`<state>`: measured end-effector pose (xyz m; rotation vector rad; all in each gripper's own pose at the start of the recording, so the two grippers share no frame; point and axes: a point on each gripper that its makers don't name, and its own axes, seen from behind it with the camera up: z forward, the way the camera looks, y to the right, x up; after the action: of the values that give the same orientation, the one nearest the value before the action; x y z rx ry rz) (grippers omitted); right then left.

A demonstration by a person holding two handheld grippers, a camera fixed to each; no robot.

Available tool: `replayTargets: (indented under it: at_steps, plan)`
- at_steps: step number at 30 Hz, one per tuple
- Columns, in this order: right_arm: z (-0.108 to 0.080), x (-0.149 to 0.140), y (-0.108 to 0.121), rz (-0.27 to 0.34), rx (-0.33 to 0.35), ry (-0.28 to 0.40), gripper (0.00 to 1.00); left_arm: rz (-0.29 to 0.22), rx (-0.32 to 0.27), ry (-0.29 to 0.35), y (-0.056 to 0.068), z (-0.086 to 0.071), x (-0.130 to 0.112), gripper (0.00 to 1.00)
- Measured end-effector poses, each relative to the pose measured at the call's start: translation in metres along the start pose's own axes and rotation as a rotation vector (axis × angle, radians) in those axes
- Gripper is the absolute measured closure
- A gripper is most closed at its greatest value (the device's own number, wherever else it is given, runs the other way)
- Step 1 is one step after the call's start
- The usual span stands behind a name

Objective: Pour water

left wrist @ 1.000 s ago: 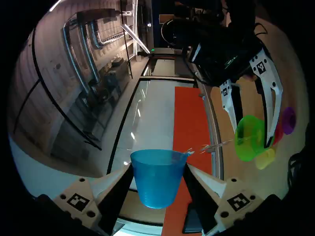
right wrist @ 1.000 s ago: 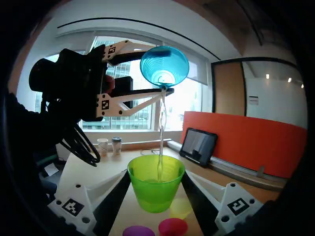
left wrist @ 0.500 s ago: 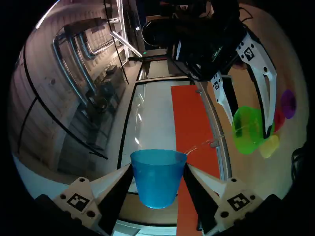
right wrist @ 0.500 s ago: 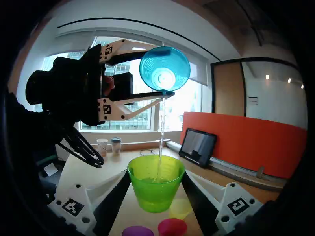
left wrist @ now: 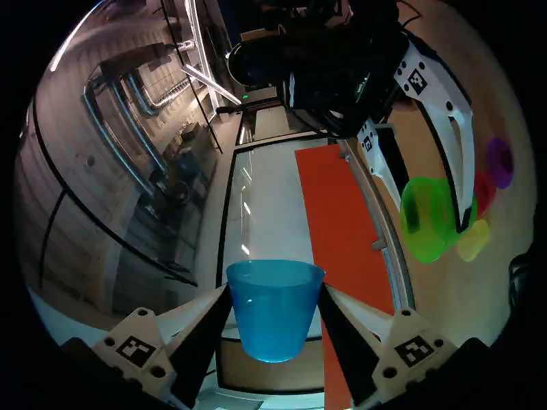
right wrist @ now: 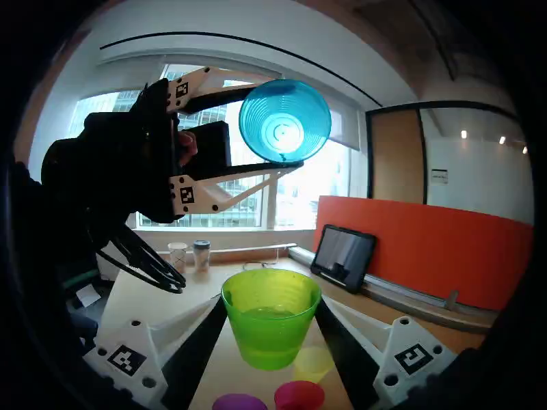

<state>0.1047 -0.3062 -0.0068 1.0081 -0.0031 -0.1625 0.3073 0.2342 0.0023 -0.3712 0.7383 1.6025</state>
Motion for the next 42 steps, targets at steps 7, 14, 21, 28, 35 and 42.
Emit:
replayTargets:
  at_steps: [7,14,21,28,35,42]
  plan:
    - [0.0,0.0,0.0,-0.001,-0.001,0.001,0.1,-0.005,0.005,-0.001,-0.002,-0.002,-0.001,0.15]
    - [0.001,0.001,0.0,-0.002,-0.005,0.002,0.1,-0.078,0.009,-0.01,-0.004,-0.003,-0.006,0.15]
    - [-0.001,0.004,0.002,0.0,-0.009,0.008,0.1,-0.235,-0.005,-0.027,0.0,-0.001,-0.014,0.15]
    - [-0.003,0.004,0.004,0.0,-0.015,0.01,0.1,-0.396,-0.03,-0.053,0.009,0.0,-0.021,0.15]
    - [-0.005,0.005,0.007,0.005,-0.022,0.016,0.1,-0.52,-0.032,-0.066,0.008,0.003,-0.026,0.15]
    - [-0.007,0.007,0.009,0.009,-0.028,0.024,0.1,-0.675,-0.04,-0.067,0.008,0.001,-0.031,0.15]
